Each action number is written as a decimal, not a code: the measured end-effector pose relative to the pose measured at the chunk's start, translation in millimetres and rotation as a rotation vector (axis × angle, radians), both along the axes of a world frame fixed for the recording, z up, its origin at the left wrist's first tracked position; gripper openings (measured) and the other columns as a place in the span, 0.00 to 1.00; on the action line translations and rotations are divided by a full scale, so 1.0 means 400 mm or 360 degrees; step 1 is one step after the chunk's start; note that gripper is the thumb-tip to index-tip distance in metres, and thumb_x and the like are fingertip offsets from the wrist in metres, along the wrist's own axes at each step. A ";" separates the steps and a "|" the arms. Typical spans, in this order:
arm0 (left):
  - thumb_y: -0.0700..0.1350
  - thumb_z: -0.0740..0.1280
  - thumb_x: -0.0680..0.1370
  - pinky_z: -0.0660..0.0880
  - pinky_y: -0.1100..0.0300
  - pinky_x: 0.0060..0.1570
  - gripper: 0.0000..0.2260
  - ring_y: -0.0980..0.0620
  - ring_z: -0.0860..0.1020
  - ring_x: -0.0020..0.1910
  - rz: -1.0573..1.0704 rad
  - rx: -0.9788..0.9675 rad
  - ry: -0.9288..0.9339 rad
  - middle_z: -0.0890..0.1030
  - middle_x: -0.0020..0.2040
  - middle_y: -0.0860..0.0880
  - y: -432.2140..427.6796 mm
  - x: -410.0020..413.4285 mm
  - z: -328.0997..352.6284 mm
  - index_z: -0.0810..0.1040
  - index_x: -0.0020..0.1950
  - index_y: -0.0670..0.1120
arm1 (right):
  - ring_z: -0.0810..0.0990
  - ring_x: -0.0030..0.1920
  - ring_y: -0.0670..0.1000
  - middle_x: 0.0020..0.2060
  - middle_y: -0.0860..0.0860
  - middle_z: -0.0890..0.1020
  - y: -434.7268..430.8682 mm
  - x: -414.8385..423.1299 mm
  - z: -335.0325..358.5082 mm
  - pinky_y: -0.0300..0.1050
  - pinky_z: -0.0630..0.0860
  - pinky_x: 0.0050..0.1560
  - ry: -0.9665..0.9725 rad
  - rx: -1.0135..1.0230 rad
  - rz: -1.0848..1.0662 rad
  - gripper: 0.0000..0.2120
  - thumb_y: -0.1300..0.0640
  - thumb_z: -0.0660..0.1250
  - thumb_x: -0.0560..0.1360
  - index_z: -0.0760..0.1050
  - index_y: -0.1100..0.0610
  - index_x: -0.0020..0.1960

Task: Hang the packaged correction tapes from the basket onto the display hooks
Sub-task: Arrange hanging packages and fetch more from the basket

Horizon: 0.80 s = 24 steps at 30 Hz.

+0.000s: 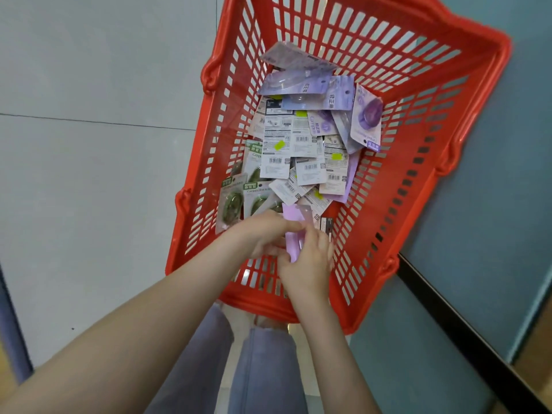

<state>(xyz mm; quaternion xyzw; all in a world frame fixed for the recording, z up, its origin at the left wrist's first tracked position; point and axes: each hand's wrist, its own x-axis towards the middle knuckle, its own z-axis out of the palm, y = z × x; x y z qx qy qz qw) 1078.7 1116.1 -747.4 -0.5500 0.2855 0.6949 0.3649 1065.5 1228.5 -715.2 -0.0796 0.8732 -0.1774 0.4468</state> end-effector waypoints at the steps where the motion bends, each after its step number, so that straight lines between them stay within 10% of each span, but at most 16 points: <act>1: 0.40 0.66 0.78 0.74 0.61 0.30 0.02 0.52 0.78 0.32 0.0033 -0.0004 0.0005 0.80 0.36 0.47 0.002 0.009 0.002 0.77 0.49 0.42 | 0.67 0.64 0.57 0.62 0.55 0.71 0.002 0.006 0.004 0.49 0.62 0.67 -0.0021 -0.0028 0.0013 0.29 0.63 0.67 0.68 0.67 0.58 0.69; 11: 0.38 0.68 0.77 0.78 0.64 0.34 0.02 0.54 0.81 0.33 0.0362 -0.0127 0.0006 0.83 0.38 0.46 0.020 0.050 0.092 0.77 0.48 0.41 | 0.70 0.63 0.58 0.62 0.56 0.73 0.001 0.034 0.079 0.46 0.62 0.65 -0.0027 -0.0205 -0.0082 0.28 0.57 0.68 0.71 0.68 0.58 0.70; 14: 0.41 0.69 0.76 0.72 0.63 0.38 0.09 0.55 0.78 0.40 0.0072 -0.0557 0.0196 0.80 0.46 0.48 -0.012 0.026 0.126 0.76 0.55 0.44 | 0.68 0.66 0.54 0.64 0.54 0.72 -0.004 0.000 0.099 0.43 0.61 0.68 -0.0014 -0.0318 -0.0209 0.30 0.46 0.59 0.73 0.67 0.58 0.71; 19: 0.47 0.68 0.77 0.71 0.54 0.42 0.10 0.47 0.76 0.43 -0.0300 -0.1431 0.0510 0.79 0.45 0.47 -0.122 -0.022 0.192 0.72 0.54 0.43 | 0.67 0.65 0.62 0.63 0.63 0.71 -0.064 -0.122 0.026 0.48 0.61 0.65 0.0338 -0.0179 -0.0284 0.26 0.64 0.63 0.75 0.63 0.65 0.71; 24: 0.49 0.67 0.72 0.75 0.49 0.48 0.10 0.48 0.79 0.45 0.0025 -0.1708 0.0615 0.81 0.44 0.49 -0.254 -0.037 0.234 0.74 0.51 0.46 | 0.60 0.71 0.59 0.72 0.60 0.64 -0.195 -0.255 -0.104 0.48 0.55 0.70 0.0551 -0.0224 0.0283 0.31 0.65 0.63 0.75 0.56 0.63 0.75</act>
